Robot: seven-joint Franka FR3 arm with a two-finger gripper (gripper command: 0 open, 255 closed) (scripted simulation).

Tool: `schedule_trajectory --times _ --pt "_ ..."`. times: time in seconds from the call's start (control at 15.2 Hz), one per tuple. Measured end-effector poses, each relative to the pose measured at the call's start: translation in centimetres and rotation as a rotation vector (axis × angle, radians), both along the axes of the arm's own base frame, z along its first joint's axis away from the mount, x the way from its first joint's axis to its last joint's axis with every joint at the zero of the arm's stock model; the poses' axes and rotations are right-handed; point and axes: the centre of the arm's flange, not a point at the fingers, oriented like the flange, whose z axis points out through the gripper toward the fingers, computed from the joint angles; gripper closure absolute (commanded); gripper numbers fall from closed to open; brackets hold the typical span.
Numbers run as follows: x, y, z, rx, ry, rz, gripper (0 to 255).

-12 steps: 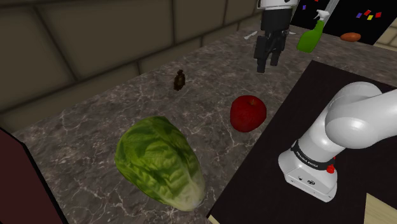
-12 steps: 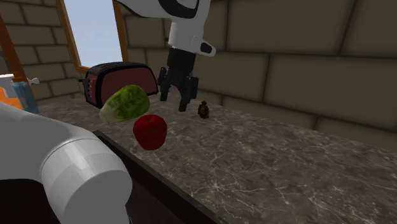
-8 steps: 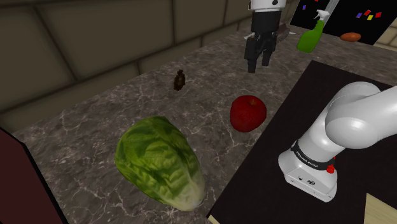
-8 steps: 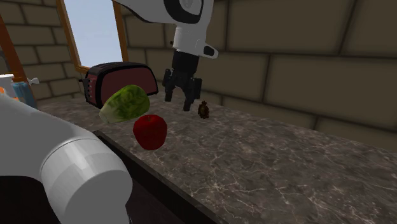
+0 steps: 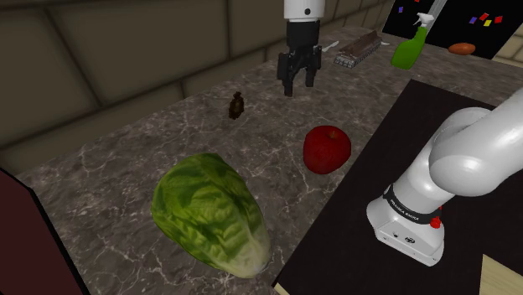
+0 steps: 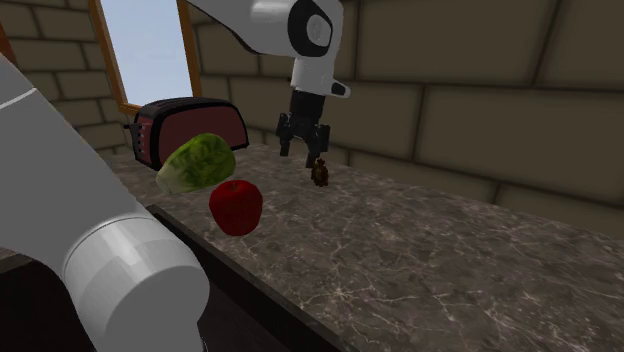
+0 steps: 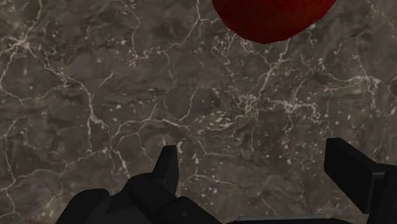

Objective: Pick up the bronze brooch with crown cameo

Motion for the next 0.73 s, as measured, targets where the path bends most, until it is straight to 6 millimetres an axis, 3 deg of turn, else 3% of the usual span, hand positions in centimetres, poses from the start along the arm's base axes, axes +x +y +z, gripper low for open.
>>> schedule_trajectory --times 0.73 --pt "12.7 5.2 -3.5 -0.020 -0.040 0.001 0"
